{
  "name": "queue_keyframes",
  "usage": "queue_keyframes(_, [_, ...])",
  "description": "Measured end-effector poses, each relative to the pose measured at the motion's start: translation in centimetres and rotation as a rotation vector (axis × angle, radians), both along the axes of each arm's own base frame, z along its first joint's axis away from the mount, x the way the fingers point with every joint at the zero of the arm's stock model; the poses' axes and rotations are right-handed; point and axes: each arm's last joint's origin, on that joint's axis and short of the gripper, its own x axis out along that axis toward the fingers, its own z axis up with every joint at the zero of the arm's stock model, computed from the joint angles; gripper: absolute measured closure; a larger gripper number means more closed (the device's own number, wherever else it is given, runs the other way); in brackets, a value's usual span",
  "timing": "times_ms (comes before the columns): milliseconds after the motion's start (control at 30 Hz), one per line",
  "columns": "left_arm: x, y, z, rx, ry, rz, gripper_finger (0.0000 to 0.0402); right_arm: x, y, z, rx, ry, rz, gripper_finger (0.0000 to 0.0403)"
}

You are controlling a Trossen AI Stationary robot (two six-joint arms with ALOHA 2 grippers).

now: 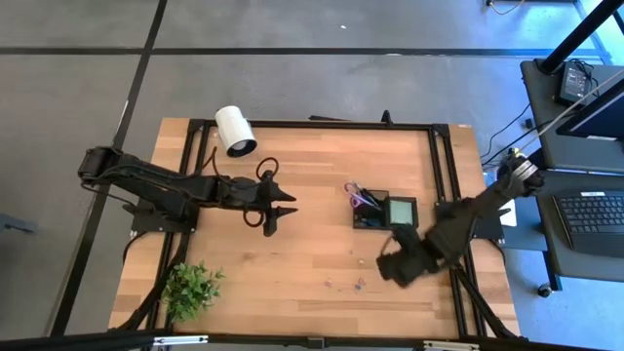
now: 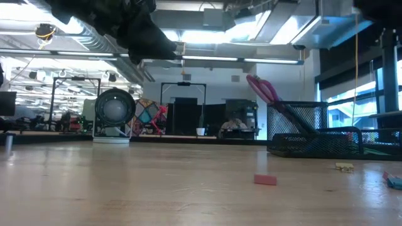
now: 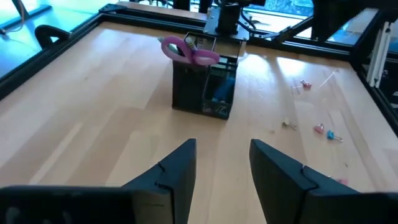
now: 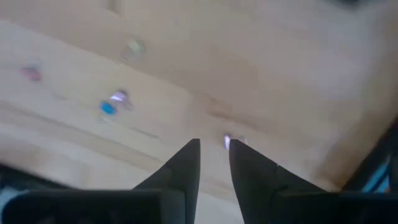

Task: Pick and place office supplies into organizer
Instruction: Put the pink binder clip into the black desk organizer

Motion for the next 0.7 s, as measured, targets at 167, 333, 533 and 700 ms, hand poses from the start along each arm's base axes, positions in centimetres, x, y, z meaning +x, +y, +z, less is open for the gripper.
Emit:
queue_keyframes(167, [0.0, 0.0, 0.1, 0.016, -0.006, -0.004, 0.0259, -0.5, 2.7, -2.5, -0.052, 0.086, -0.105, 0.0313])
queue_keyframes(333, [0.0, 0.0, 0.1, 0.017, -0.006, -0.006, 0.0259, -0.1, 4.4, -4.6, -0.061, 0.11, -0.049, 0.0313])
queue_keyframes(533, [0.0, 0.0, 0.1, 0.009, -0.006, -0.005, 0.0259, 0.6, 5.2, -5.5, -0.044, 0.071, 0.171, 0.0313])
queue_keyframes(700, [0.0, -0.1, 0.1, -0.011, -0.008, 0.001, 0.0259, 0.5, 5.1, -5.1, -0.027, 0.073, 0.195, 0.0313])
